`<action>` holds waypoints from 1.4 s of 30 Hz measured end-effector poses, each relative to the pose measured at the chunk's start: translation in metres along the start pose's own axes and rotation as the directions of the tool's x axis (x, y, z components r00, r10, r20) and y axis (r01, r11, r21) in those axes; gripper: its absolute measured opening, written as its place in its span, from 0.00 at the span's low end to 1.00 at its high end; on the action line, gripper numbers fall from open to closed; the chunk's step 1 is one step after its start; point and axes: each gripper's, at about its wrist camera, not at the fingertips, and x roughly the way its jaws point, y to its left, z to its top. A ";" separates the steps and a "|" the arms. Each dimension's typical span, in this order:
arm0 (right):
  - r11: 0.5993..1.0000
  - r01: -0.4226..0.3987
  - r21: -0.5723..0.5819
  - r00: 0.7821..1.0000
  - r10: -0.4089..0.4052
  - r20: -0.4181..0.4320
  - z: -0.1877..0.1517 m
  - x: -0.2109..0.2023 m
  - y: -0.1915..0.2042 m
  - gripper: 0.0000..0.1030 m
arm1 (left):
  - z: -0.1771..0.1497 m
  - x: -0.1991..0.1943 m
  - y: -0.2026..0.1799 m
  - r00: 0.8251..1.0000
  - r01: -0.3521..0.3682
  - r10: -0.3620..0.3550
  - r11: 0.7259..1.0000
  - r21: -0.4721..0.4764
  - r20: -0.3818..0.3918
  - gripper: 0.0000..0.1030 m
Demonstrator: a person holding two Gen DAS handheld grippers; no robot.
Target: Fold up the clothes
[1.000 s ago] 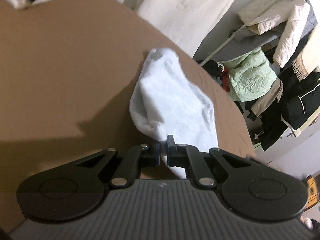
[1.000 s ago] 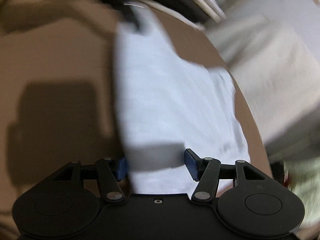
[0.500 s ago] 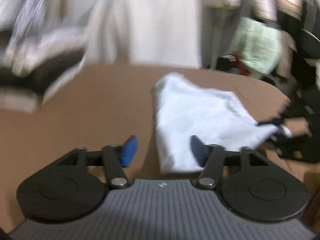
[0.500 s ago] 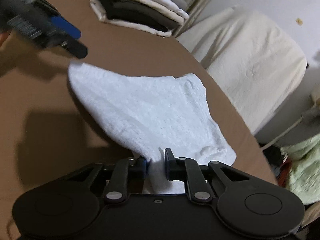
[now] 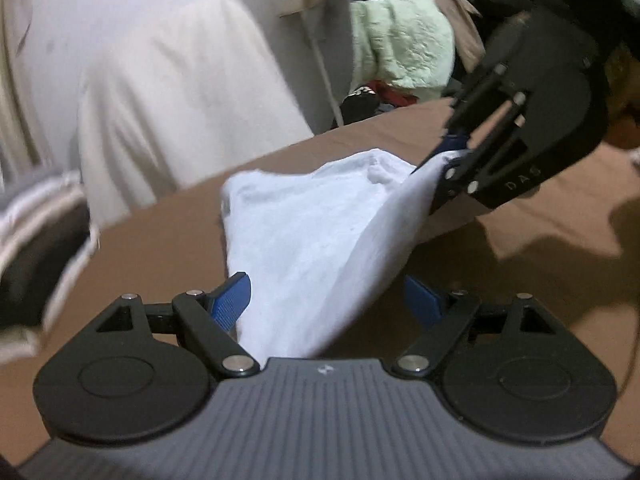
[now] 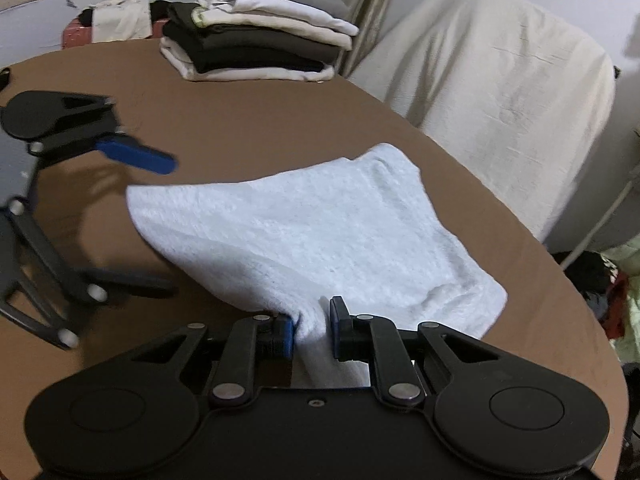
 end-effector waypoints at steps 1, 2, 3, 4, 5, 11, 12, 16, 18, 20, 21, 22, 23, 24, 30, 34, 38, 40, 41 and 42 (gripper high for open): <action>1.000 -0.009 0.001 1.000 0.009 0.006 -0.001 0.000 0.000 0.16 | 0.001 0.006 -0.002 1.000 -0.011 0.011 1.000 0.019 -0.009 0.81; 1.000 -0.017 0.002 1.000 0.017 0.013 -0.001 -0.001 0.000 0.17 | 0.000 0.013 -0.004 0.999 -0.026 0.027 0.999 0.036 -0.019 0.81; 1.000 -0.026 0.003 0.999 0.026 0.019 -0.002 -0.001 0.000 0.17 | 0.000 0.019 -0.006 0.999 -0.041 0.043 0.998 0.053 -0.029 0.81; 0.999 -0.034 0.017 0.999 0.034 0.025 -0.002 -0.001 -0.002 0.16 | -0.002 0.026 -0.007 0.997 -0.057 0.059 0.997 0.055 -0.046 0.81; 0.999 -0.043 0.031 0.999 0.042 0.032 -0.002 -0.001 -0.004 0.16 | -0.005 0.033 -0.006 0.995 -0.073 0.076 0.996 0.053 -0.064 0.81; 0.994 -0.074 0.081 0.996 0.070 0.058 0.000 -0.006 -0.011 0.14 | -0.019 0.041 -0.006 0.991 -0.063 0.067 0.997 0.033 -0.115 0.52; 0.994 -0.076 0.083 0.996 0.071 0.061 0.001 -0.008 -0.010 0.14 | -0.016 0.040 -0.004 0.989 -0.079 0.082 0.997 0.028 -0.121 0.35; 0.996 -0.070 0.051 0.995 0.067 0.074 0.003 -0.014 -0.004 0.14 | 0.003 0.031 0.006 0.973 -0.171 0.172 0.985 0.021 -0.152 0.08; 0.992 -0.101 0.079 0.991 0.093 0.094 0.004 -0.020 -0.008 0.14 | 0.014 0.018 0.009 0.967 -0.214 0.216 0.976 0.032 -0.131 0.08; 0.983 -0.155 0.102 0.984 0.144 0.108 0.005 -0.031 -0.015 0.13 | 0.024 -0.006 0.012 0.963 -0.243 0.247 0.969 0.051 -0.105 0.08; 0.979 -0.184 0.087 0.977 0.173 0.125 0.007 -0.043 -0.015 0.13 | 0.030 -0.022 0.013 0.963 -0.248 0.253 0.967 0.061 -0.094 0.08; 0.973 -0.223 0.063 0.967 0.212 0.144 0.009 -0.055 -0.011 0.13 | 0.034 -0.042 0.016 0.963 -0.246 0.251 0.967 0.065 -0.095 0.08; 0.965 -0.261 0.038 0.954 0.251 0.162 0.011 -0.068 -0.007 0.13 | 0.039 -0.063 0.020 0.964 -0.241 0.247 0.968 0.065 -0.101 0.08; 0.955 -0.298 0.012 0.940 0.291 0.180 0.013 -0.080 -0.003 0.13 | 0.043 -0.084 0.024 0.964 -0.236 0.242 0.970 0.066 -0.107 0.08; 0.761 -0.640 -0.103 0.728 0.644 0.236 0.020 -0.116 0.024 0.11 | 0.046 -0.142 0.059 0.968 -0.152 0.131 0.985 -0.083 -0.213 0.08; 0.755 -0.655 0.020 0.748 0.644 0.158 0.029 -0.082 0.021 0.10 | 0.036 -0.141 0.078 0.964 -0.108 0.061 0.979 -0.172 -0.257 0.09; 0.736 -0.628 0.253 0.775 0.622 0.113 0.021 -0.050 -0.004 0.10 | 0.028 -0.090 0.093 0.980 -0.025 -0.019 0.976 -0.218 -0.197 0.09; 0.667 -0.618 0.416 0.768 0.627 0.134 0.017 -0.033 -0.028 0.11 | 0.032 -0.062 0.105 0.978 0.006 -0.049 0.977 -0.212 -0.201 0.12; 0.616 -0.611 0.498 0.761 0.631 0.152 0.016 -0.024 -0.044 0.11 | 0.031 -0.044 0.115 0.974 0.021 -0.075 0.970 -0.244 -0.214 0.14; 0.559 -0.599 0.574 0.756 0.630 0.175 0.014 -0.011 -0.059 0.11 | 0.028 -0.026 0.127 0.968 0.037 -0.106 0.957 -0.287 -0.228 0.14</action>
